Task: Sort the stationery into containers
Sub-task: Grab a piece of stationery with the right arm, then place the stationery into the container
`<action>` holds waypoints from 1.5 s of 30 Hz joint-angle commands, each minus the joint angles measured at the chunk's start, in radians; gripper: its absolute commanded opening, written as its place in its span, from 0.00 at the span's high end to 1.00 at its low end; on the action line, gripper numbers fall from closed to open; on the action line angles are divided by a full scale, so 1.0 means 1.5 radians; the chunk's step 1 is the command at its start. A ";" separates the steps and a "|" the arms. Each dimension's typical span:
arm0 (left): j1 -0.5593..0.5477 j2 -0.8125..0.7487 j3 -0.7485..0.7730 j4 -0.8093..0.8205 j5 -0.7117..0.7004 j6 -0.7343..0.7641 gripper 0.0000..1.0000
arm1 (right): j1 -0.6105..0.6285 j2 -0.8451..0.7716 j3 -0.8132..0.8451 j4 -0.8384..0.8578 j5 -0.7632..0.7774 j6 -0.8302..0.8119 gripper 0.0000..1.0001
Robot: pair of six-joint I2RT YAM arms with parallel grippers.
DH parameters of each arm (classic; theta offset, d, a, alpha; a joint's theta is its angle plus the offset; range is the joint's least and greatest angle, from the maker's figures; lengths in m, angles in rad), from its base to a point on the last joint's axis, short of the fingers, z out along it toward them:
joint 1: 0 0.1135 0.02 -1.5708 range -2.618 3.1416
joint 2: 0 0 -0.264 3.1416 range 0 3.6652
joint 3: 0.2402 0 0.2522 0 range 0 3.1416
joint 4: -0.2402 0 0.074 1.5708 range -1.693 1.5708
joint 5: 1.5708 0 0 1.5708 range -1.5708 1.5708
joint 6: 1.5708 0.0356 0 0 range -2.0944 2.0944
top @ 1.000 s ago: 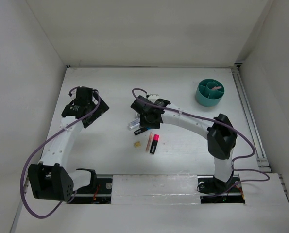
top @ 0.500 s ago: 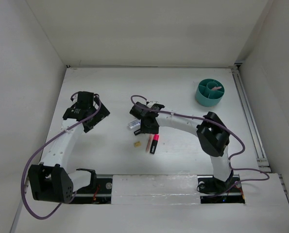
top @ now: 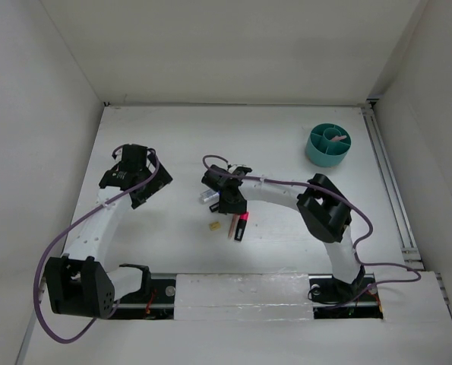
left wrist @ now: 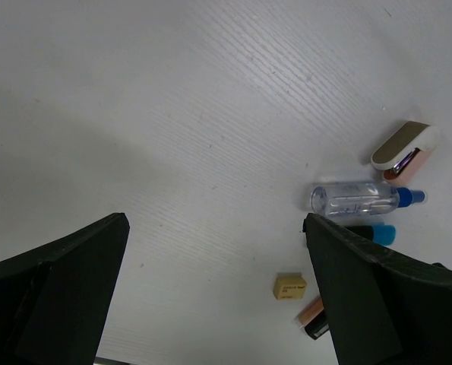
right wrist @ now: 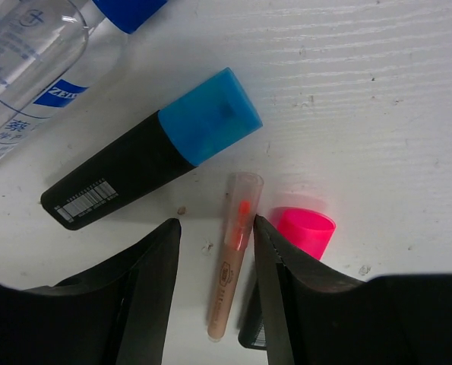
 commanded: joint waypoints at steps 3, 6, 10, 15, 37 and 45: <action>0.000 -0.007 -0.006 0.011 0.001 0.019 0.00 | 0.001 0.008 0.008 0.031 -0.020 -0.002 0.51; 0.000 -0.007 0.000 0.011 0.001 0.019 0.00 | -0.005 0.008 0.008 0.037 -0.026 -0.002 0.51; 0.000 -0.007 0.000 0.011 -0.005 0.019 0.00 | -0.005 0.015 0.002 0.037 -0.026 -0.002 0.58; 0.000 -0.007 0.000 0.011 -0.006 0.019 0.00 | -0.005 0.027 0.002 0.037 -0.026 -0.008 0.77; 0.000 0.027 0.000 0.030 -0.031 0.019 0.00 | -0.053 -0.191 0.098 0.041 -0.021 -0.114 1.00; 0.000 0.048 0.024 0.015 -0.053 0.019 0.00 | -0.224 -0.262 0.113 0.145 -0.082 -0.236 1.00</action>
